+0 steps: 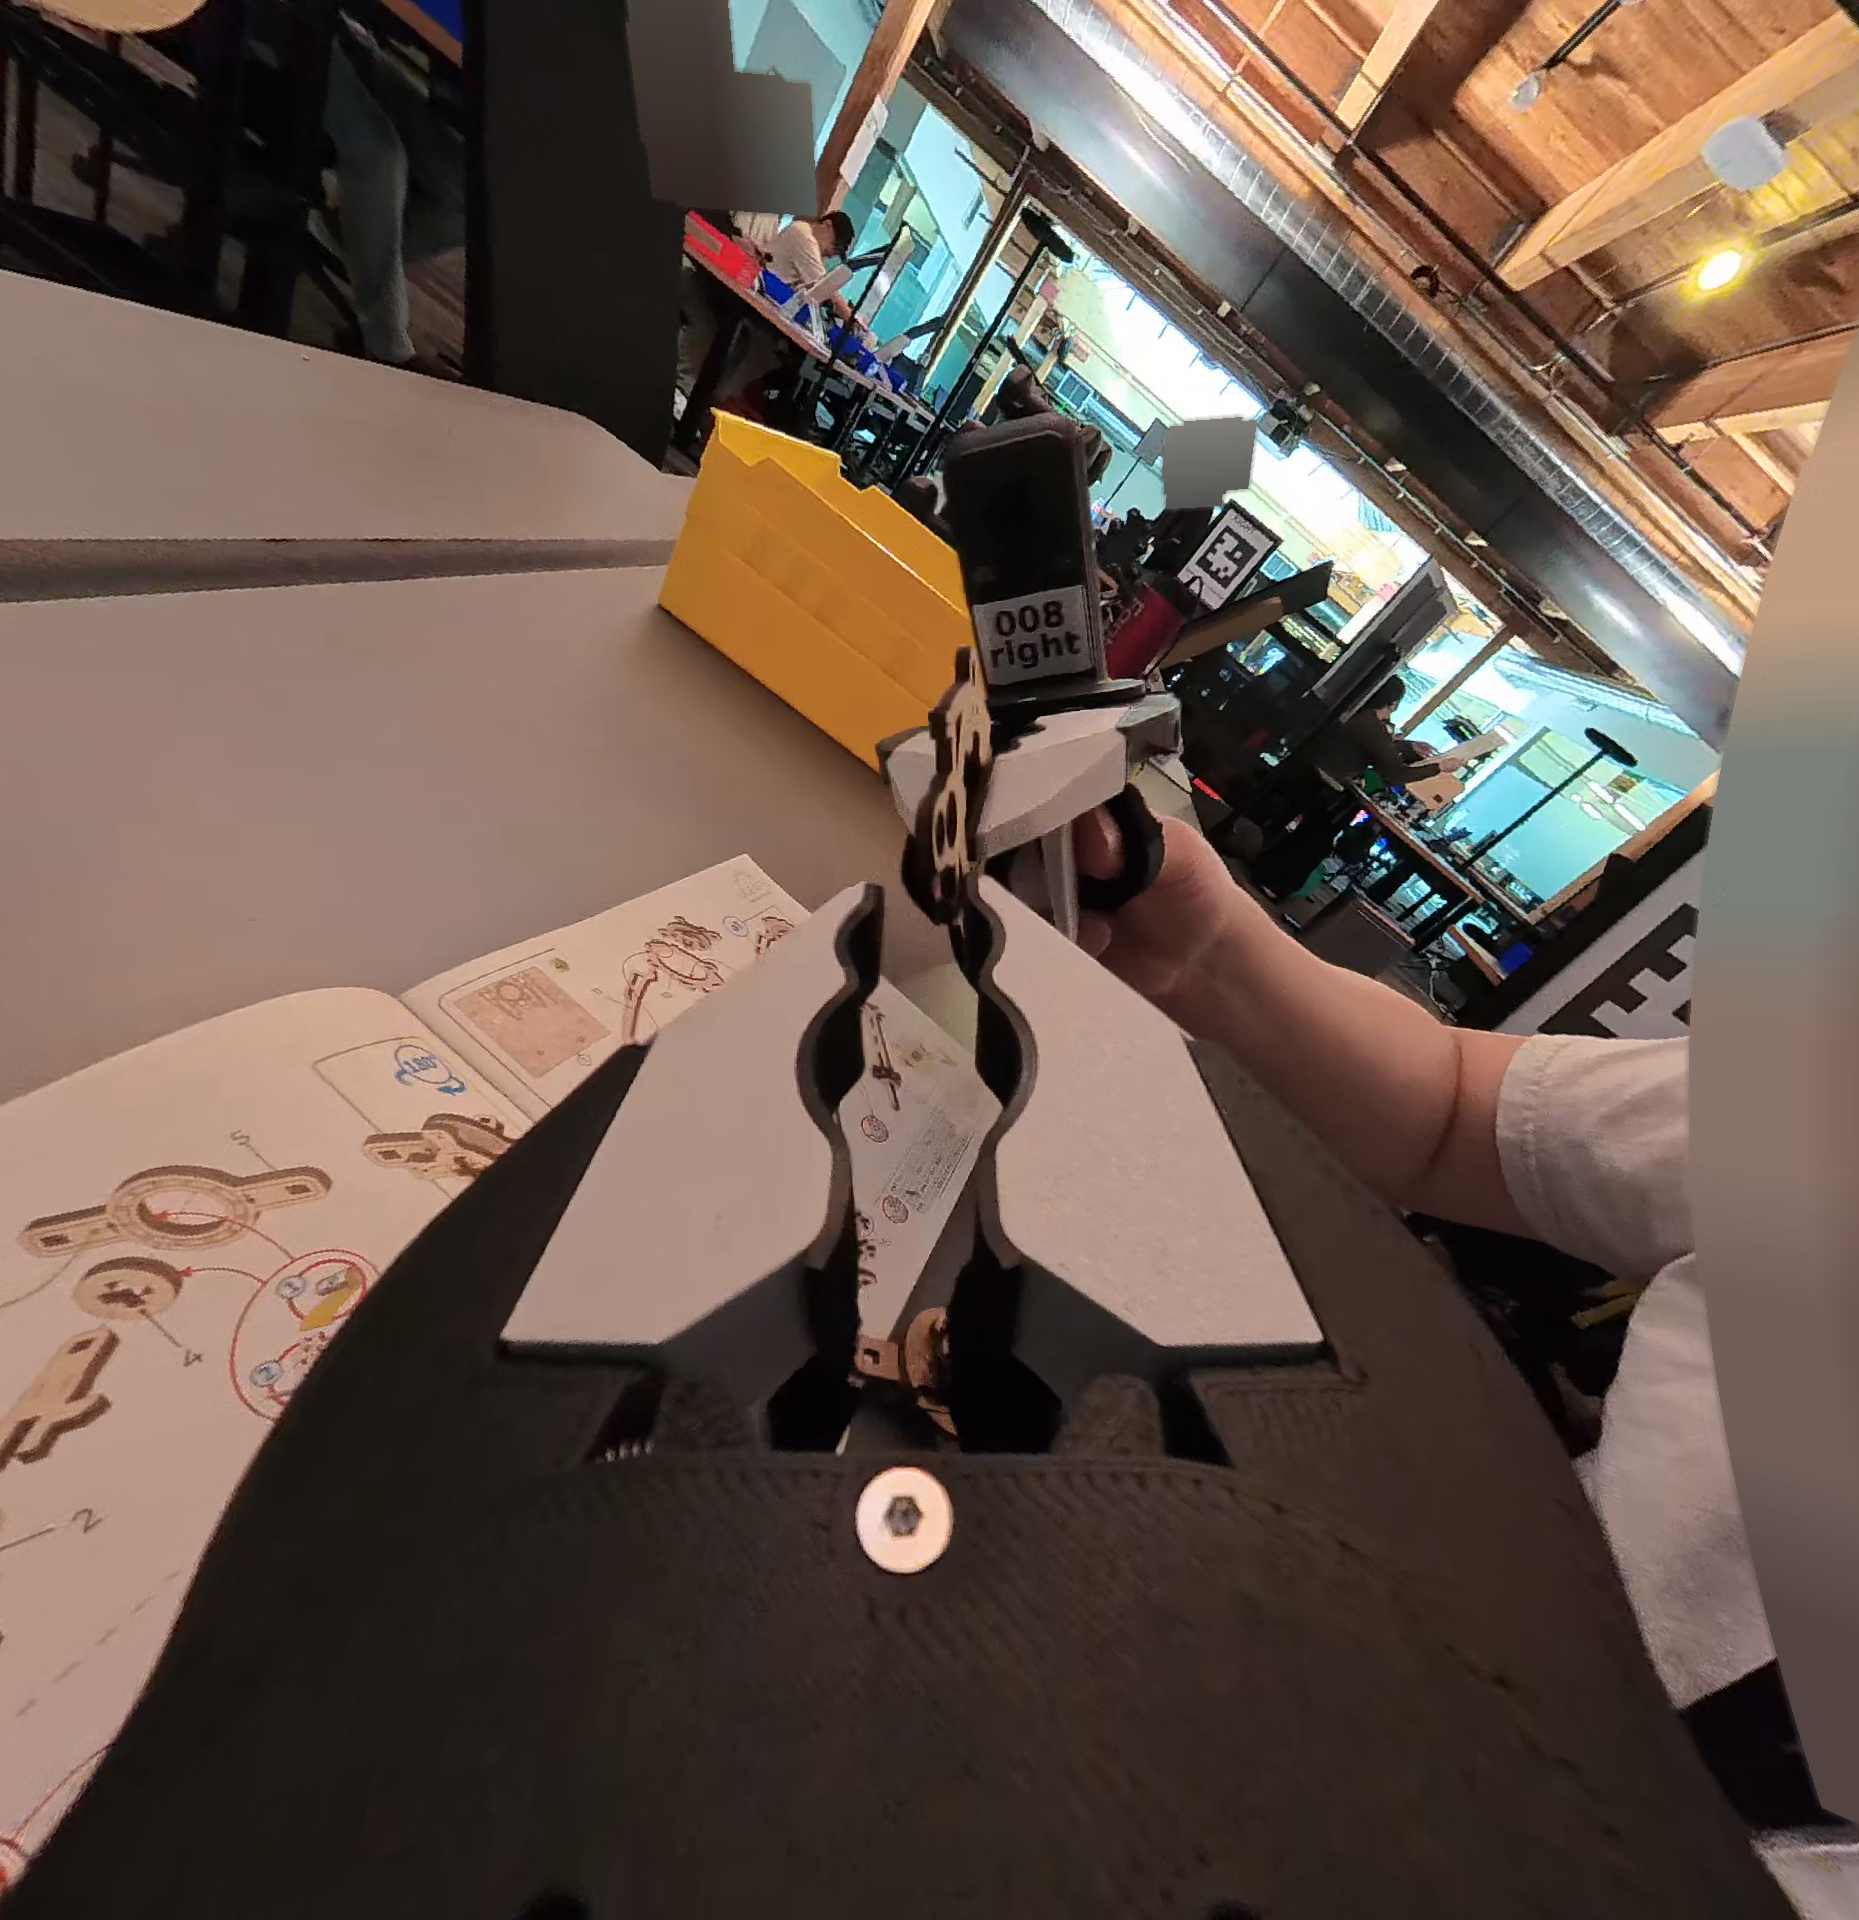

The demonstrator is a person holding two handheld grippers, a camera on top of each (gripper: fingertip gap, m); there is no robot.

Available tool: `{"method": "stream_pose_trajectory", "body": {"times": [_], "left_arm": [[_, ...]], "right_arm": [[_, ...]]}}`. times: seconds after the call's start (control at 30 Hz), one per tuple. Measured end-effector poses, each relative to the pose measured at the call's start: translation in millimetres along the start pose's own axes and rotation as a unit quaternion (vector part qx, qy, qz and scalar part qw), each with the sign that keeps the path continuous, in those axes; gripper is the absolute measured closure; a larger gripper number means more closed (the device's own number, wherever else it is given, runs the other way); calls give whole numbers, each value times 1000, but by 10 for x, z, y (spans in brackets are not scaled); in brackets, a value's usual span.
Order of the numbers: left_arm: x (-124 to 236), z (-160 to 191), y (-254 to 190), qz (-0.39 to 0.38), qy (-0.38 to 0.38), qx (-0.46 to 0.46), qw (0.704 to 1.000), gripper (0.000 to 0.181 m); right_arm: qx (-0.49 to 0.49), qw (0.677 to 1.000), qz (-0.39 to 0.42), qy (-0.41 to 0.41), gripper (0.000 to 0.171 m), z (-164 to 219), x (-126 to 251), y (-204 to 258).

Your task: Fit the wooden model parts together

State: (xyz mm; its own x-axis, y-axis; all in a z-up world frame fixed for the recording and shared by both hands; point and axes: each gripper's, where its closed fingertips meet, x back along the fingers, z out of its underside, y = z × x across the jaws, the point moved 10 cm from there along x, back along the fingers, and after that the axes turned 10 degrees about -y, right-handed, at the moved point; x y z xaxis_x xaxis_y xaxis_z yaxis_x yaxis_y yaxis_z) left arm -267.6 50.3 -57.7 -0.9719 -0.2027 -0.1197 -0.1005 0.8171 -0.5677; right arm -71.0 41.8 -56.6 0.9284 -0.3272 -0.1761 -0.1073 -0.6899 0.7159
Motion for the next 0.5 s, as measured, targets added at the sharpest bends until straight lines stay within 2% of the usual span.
{"method": "stream_pose_trajectory", "body": {"times": [0.1, 0.2, 0.5], "left_arm": [[-13, 13, -7, 9, -1, 12, 1000, 168], [-33, 36, -24, 26, 0, 23, 999, 178], [-13, 25, -38, 48, -10, 31, 998, 181]], "right_arm": [[5, 1000, -2, -6, 171, 17, -19, 10], [16, 1000, -2, 0, 170, 42, -44, 17], [36, 999, -12, -6, 170, 53, -58, 54]]}}
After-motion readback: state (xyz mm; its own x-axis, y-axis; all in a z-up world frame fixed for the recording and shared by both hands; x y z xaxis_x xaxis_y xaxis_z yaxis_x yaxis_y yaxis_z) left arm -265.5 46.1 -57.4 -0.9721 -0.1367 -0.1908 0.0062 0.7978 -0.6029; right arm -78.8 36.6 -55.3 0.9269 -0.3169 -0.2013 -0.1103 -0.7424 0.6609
